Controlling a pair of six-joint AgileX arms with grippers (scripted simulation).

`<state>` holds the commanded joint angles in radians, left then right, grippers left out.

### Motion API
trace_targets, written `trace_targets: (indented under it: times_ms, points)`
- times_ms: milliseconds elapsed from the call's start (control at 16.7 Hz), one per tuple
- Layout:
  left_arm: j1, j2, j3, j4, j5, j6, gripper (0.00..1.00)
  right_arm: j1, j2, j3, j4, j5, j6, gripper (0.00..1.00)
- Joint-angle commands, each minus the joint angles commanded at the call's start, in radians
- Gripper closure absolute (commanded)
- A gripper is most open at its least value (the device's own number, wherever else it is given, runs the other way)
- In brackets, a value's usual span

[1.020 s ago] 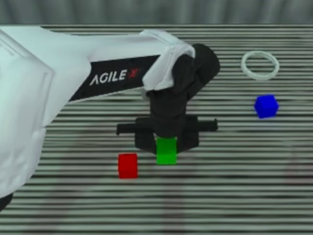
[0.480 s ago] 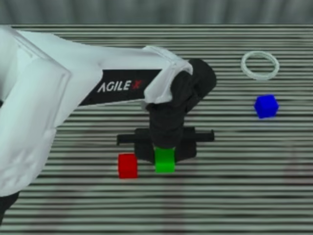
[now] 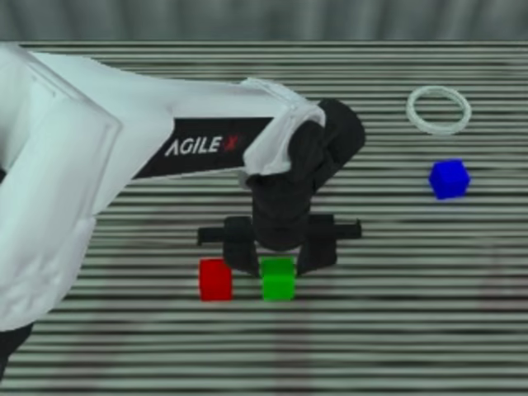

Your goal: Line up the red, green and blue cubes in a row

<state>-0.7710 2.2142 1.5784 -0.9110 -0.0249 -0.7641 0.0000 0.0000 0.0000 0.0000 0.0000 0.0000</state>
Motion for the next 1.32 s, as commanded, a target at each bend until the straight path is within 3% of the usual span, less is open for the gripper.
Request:
trace_targets:
  times_ms: [180, 240, 780, 1320]
  points:
    - [0.000, 0.000, 0.000, 0.000, 0.000, 0.000, 0.02, 0.000, 0.000, 0.000, 0.000, 0.000, 0.000, 0.00]
    - [0.000, 0.000, 0.000, 0.000, 0.000, 0.000, 0.00, 0.000, 0.000, 0.000, 0.000, 0.000, 0.000, 0.00]
    - [0.002, -0.001, 0.003, -0.004, 0.000, -0.001, 0.00, 0.000, 0.000, 0.000, 0.000, 0.000, 0.000, 0.00]
    - [0.015, -0.084, 0.154, -0.237, -0.001, -0.007, 0.00, 0.000, 0.000, 0.000, 0.000, 0.000, 0.000, 0.00]
